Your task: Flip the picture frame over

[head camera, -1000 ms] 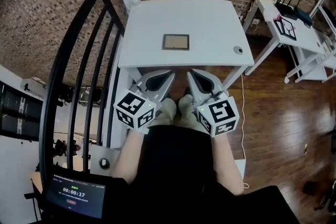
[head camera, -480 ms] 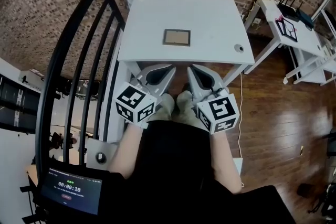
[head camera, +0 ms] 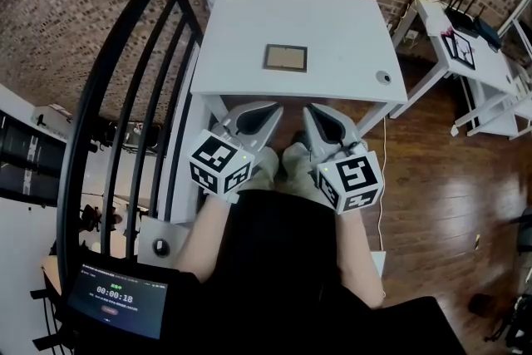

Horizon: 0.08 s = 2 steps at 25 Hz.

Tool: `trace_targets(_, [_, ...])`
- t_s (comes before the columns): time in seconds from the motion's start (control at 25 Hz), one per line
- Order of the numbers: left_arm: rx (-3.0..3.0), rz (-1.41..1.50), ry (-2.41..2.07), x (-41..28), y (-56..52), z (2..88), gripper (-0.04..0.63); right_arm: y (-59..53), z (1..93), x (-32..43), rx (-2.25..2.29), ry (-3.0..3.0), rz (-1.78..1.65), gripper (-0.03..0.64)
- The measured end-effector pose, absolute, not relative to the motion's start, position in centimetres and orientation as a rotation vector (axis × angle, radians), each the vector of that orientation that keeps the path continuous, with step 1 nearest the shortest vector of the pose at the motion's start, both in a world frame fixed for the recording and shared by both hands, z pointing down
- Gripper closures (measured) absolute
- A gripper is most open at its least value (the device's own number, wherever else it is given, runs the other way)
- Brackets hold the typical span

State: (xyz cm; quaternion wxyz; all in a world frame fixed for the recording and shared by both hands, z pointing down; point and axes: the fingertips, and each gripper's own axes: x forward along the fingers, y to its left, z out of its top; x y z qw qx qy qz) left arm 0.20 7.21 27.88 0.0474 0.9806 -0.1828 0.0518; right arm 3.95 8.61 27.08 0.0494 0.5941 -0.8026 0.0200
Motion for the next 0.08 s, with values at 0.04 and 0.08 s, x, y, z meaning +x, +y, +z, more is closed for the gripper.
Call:
trace_targets(0.04, [2.992, 0.160, -0.561, 0.16, 7.19, 27.93, 0.580, 8.63, 27.12, 3.95, 1.811, -2.445, 0.061, 0.624])
trace_targets(0.08, [2.993, 0.161, -0.565, 0.11, 7.17, 27.97, 0.580, 8.65, 27.16, 3.94, 1.812, -2.444, 0.062, 0.624])
